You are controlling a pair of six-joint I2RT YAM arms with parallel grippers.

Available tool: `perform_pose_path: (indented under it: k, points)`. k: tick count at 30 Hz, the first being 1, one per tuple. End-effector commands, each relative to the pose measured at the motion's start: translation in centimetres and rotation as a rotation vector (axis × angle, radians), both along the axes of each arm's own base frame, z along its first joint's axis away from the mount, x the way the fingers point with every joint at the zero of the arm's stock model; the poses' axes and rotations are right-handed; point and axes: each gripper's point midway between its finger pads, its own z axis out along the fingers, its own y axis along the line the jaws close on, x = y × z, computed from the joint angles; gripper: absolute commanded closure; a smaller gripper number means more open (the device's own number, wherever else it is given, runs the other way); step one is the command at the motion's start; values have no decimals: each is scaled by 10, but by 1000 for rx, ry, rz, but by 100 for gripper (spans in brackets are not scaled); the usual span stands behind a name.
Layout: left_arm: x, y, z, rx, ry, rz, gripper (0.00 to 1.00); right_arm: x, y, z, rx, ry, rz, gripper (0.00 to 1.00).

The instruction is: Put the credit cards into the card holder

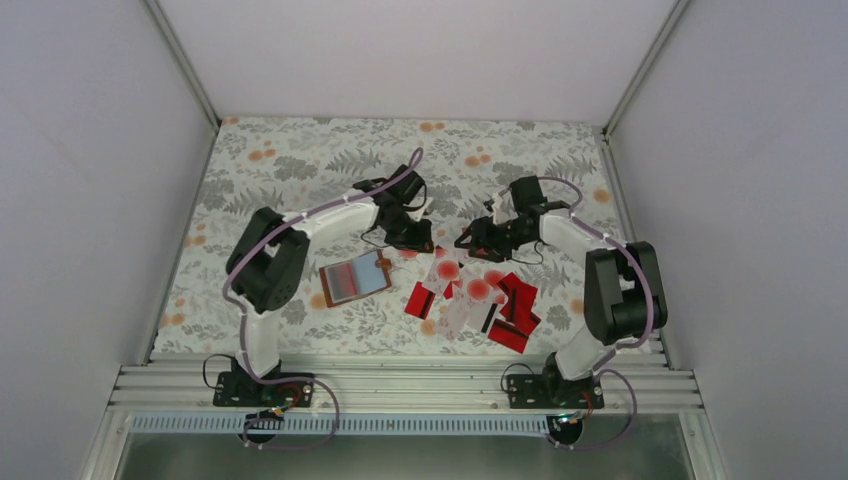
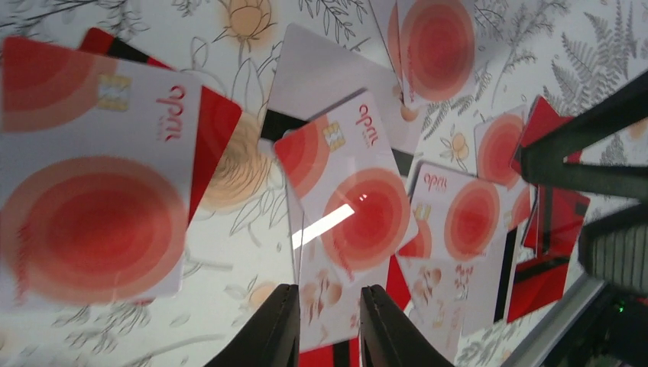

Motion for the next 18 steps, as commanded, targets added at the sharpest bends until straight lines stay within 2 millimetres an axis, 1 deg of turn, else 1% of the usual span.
perform_pose_path:
  k: [1,3,6,11,18]
  points:
    - [0,-20,-10,-3,27,-52,80,3,-2,-8,35,-10,15,46]
    - [1,-23,-15,7,34,-56,82,3,-1,-19,36,19,19,46]
    - [-2,-22,-25,33,44,-62,85,3,0,-26,48,38,25,46]
    - [-10,-16,-38,62,62,-70,86,3,2,-36,55,56,38,46]
    - [-15,-20,-49,70,75,-90,87,6,4,-41,64,58,44,46]
